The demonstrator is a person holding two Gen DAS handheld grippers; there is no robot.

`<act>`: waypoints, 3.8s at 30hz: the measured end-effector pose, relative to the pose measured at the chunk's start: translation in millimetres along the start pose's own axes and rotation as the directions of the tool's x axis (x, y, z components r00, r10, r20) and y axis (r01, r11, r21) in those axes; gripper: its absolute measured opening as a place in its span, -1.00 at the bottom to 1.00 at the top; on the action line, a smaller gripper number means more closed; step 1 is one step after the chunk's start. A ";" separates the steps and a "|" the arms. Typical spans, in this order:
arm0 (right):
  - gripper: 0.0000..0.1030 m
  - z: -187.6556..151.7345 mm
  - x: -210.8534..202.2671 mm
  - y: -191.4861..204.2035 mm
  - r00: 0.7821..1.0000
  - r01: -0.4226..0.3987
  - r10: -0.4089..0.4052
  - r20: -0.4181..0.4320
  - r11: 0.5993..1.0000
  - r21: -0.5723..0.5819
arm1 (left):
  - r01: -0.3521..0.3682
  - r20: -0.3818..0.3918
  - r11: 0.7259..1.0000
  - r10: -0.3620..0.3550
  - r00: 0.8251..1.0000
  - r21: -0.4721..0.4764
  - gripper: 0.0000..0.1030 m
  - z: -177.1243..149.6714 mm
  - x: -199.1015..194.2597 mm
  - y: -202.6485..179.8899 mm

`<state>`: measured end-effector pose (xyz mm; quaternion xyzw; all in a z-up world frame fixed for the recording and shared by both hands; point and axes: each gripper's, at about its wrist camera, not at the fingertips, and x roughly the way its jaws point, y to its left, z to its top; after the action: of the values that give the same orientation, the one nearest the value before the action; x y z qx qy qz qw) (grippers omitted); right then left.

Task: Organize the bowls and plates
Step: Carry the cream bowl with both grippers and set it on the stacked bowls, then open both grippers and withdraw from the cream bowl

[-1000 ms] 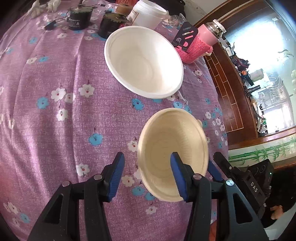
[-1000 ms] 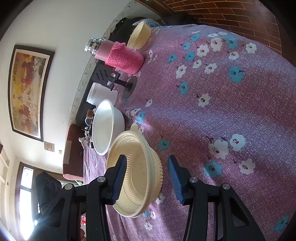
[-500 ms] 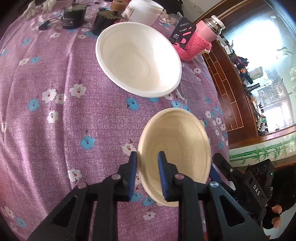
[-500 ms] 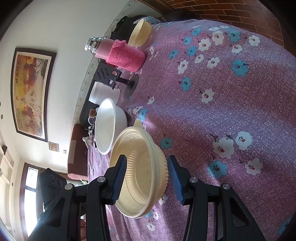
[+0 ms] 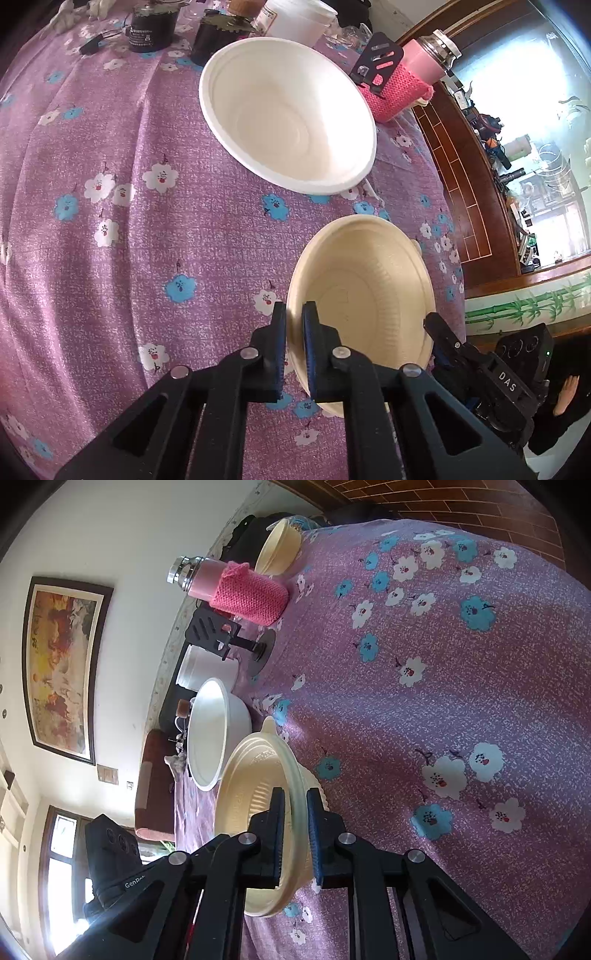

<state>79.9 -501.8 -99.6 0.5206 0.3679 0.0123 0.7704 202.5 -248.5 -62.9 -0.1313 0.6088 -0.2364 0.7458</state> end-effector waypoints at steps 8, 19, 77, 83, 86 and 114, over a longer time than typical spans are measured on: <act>-0.80 0.1 2.6 0.2 1.000 0.008 -0.008 0.005 1.000 -0.009 | -0.005 0.008 1.000 0.005 1.000 0.010 -0.84 -1.3 -3.3 1.8; -0.81 -7.0 5.7 12.1 1.000 -0.003 0.003 -0.001 0.999 -0.036 | -0.002 0.024 1.000 0.002 1.000 0.004 -0.84 -9.2 -24.1 11.0; -0.79 -332.7 140.4 313.6 0.912 -0.276 0.029 -0.409 0.783 -0.557 | -0.176 0.339 0.903 0.320 0.885 -0.391 -0.80 -193.4 -350.0 312.0; -0.79 -347.9 153.6 312.7 0.911 -0.247 -0.023 -0.412 0.769 -0.590 | -0.198 0.321 0.894 0.340 0.884 -0.402 -0.80 -197.8 -349.4 323.0; -0.79 -353.5 154.6 313.2 0.914 -0.236 -0.038 -0.405 0.761 -0.605 | -0.217 0.317 0.885 0.362 0.877 -0.411 -0.80 -200.2 -351.0 328.0; -0.48 -305.5 120.7 309.1 0.958 -0.155 -0.048 -0.281 0.741 -0.654 | -0.172 0.385 0.930 0.297 0.874 -0.326 -0.80 -194.4 -360.3 286.5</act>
<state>103.4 -69.5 27.1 0.2126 0.4287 0.2391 0.8449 16.1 198.7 59.8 -0.2090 0.4689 -0.0198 0.8579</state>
